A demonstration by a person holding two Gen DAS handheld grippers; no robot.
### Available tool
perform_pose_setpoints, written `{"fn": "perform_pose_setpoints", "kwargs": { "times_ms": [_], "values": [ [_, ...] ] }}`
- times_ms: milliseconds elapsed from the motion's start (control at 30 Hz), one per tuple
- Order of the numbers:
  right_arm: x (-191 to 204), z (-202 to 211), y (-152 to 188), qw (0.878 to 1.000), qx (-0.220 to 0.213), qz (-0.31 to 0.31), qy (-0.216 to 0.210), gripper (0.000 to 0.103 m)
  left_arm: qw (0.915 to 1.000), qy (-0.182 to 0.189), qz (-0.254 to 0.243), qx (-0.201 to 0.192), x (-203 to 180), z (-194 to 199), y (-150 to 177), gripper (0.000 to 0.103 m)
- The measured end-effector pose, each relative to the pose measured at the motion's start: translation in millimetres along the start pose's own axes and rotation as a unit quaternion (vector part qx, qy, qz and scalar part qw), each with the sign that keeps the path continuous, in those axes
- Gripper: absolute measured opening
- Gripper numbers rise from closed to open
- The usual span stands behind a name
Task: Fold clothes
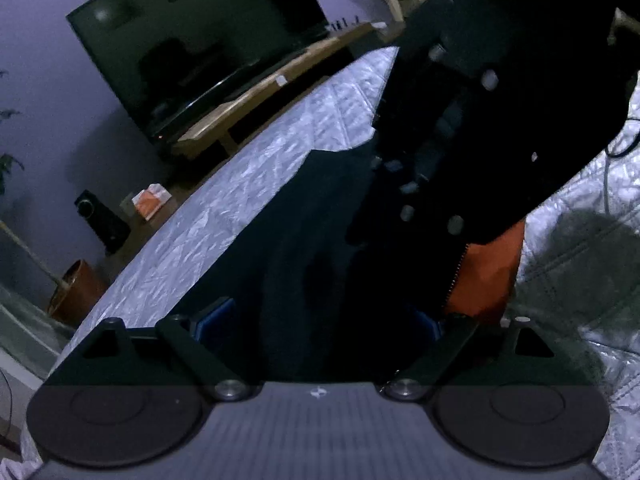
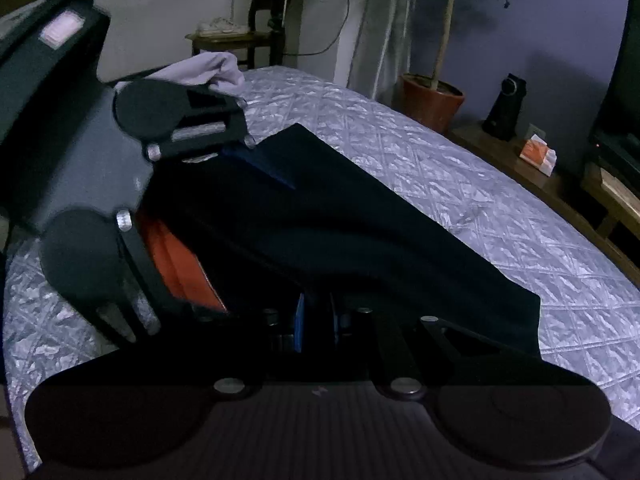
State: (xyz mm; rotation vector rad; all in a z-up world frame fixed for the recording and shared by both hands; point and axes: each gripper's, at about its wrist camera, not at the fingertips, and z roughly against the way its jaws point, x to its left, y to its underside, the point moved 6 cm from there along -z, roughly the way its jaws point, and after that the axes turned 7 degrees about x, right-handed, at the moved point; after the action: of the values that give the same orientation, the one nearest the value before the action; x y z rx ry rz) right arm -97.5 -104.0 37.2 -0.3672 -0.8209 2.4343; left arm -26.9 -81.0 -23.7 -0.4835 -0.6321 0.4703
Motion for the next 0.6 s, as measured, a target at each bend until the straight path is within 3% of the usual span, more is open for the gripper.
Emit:
{"fn": "perform_pose_setpoints", "kwargs": {
  "times_ms": [33, 133, 200, 267, 433, 533, 567, 600],
  "values": [
    [0, 0, 0, 1.000, 0.000, -0.001, -0.001, 0.017, 1.0000, 0.001, -0.004, 0.001, -2, -5, -3, 0.085],
    [-2, 1, 0, 1.000, -0.001, -0.009, -0.003, 0.017, 1.0000, 0.008, 0.004, 0.002, -2, -11, -5, 0.065],
    [-1, 1, 1, 1.000, -0.002, -0.015, -0.005, 0.017, 0.9997, 0.011, 0.015, 0.013, 1, -19, -7, 0.034],
    [0, 2, 1, 1.000, -0.004, -0.019, -0.007, 0.017, 0.9989, 0.024, 0.033, 0.023, 4, -27, -5, 0.020],
    [2, 4, 3, 1.000, -0.012, -0.027, -0.007, 0.017, 0.9973, 0.037, 0.060, 0.023, 11, -34, -5, 0.007],
    [3, 8, 8, 1.000, -0.008, -0.019, 0.005, 0.020, 0.9956, 0.018, 0.090, 0.020, 26, -33, -4, 0.004],
    [2, 13, 14, 1.000, -0.006, -0.011, 0.021, 0.023, 0.9943, 0.013, 0.104, 0.018, 33, -30, -3, 0.004],
    [0, 18, 20, 0.999, -0.004, -0.004, 0.037, 0.035, 0.9927, 0.011, 0.119, 0.016, 38, -27, -3, 0.003]
  ]
}}
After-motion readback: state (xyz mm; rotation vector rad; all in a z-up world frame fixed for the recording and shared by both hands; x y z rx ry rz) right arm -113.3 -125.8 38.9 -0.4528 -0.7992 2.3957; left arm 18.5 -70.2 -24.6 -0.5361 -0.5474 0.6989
